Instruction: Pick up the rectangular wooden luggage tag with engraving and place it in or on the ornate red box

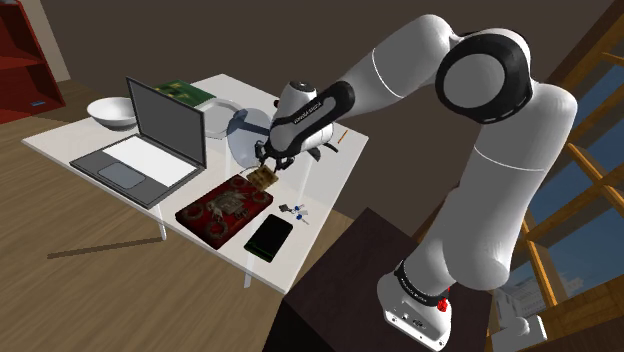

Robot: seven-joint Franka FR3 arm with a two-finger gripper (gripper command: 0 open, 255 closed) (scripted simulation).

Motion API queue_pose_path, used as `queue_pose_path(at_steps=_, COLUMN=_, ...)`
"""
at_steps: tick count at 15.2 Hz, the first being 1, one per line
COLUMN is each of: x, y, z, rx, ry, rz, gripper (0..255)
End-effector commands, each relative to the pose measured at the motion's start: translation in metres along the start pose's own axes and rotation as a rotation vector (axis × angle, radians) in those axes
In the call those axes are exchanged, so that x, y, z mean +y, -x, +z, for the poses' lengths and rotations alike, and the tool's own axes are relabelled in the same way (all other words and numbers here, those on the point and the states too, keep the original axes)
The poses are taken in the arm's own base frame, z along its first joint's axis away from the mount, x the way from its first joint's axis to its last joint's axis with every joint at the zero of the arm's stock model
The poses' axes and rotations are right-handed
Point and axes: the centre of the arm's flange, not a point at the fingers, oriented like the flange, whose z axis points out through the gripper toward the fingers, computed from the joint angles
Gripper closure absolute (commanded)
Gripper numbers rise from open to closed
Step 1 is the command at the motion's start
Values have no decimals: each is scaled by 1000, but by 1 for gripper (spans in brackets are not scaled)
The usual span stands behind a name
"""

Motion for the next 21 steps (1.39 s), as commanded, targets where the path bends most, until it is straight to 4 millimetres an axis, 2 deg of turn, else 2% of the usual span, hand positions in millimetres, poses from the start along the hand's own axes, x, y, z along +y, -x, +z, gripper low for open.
queue_pose_path(at_steps=1, x=-20, y=18, z=1, rx=0, ry=0, rz=3, gripper=255)
queue_pose_path(at_steps=7, x=-77, y=73, z=2, rx=0, ry=0, rz=3, gripper=255)
queue_pose_path(at_steps=21, x=-65, y=81, z=74, rx=0, ry=0, rz=3, gripper=255)
